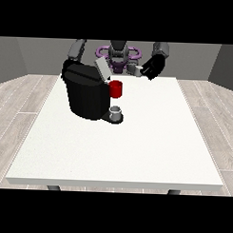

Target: Insert the coffee pod into the coffee machine and close the lid

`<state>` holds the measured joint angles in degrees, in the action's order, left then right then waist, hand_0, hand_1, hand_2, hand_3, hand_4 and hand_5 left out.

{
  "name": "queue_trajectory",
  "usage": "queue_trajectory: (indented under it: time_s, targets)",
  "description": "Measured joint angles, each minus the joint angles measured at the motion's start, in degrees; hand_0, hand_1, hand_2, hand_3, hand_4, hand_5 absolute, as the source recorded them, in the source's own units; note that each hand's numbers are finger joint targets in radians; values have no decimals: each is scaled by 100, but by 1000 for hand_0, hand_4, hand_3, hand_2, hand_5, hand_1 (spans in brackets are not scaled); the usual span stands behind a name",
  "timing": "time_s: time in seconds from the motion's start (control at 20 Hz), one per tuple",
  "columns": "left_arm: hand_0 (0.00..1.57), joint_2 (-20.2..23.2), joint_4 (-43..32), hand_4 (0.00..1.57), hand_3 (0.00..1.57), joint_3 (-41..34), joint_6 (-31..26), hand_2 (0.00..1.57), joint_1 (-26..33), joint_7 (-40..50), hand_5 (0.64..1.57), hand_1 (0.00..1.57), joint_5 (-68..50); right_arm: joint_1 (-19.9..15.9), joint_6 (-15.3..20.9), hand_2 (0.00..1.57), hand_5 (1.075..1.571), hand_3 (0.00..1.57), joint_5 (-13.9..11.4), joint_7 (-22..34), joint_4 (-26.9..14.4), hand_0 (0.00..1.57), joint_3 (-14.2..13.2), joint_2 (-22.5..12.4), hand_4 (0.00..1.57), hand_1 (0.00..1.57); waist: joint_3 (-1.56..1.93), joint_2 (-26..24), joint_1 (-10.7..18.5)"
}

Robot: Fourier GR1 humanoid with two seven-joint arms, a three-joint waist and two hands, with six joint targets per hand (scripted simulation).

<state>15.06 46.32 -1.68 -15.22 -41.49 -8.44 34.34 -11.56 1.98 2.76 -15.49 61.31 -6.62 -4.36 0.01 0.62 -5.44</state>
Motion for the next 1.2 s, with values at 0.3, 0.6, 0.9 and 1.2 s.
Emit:
queue_trajectory:
  time_s: [0.3, 0.6, 0.9, 1.2]
  targets:
    - [1367, -294, 263, 654, 1367, -72, -79, 1414, -316, 535, 1571, 1367, -95, -26, -130, 0, 1571, 0, 45, -70, -70, 0, -41, -117, 202, 0, 0, 11, -61]
    - [1510, -243, 303, 626, 1125, -362, -79, 1474, -840, 834, 1571, 1510, -271, -157, -218, 0, 1571, 0, 109, -198, -24, 0, -44, -113, 219, 0, 1, 288, -252]
    - [1454, -106, 105, 653, 1359, -626, 110, 1467, -1201, 963, 1571, 1454, -340, -279, -439, 0, 1571, 0, 222, -305, 103, 0, -58, -191, 122, 0, 0, 688, -537]
    - [1459, 232, -168, 604, 1381, -933, 250, 1456, -1735, 1005, 1571, 1459, -422, -547, -730, 0, 1571, 0, 202, -378, 268, 0, 100, -267, 0, 0, 0, 1176, -794]
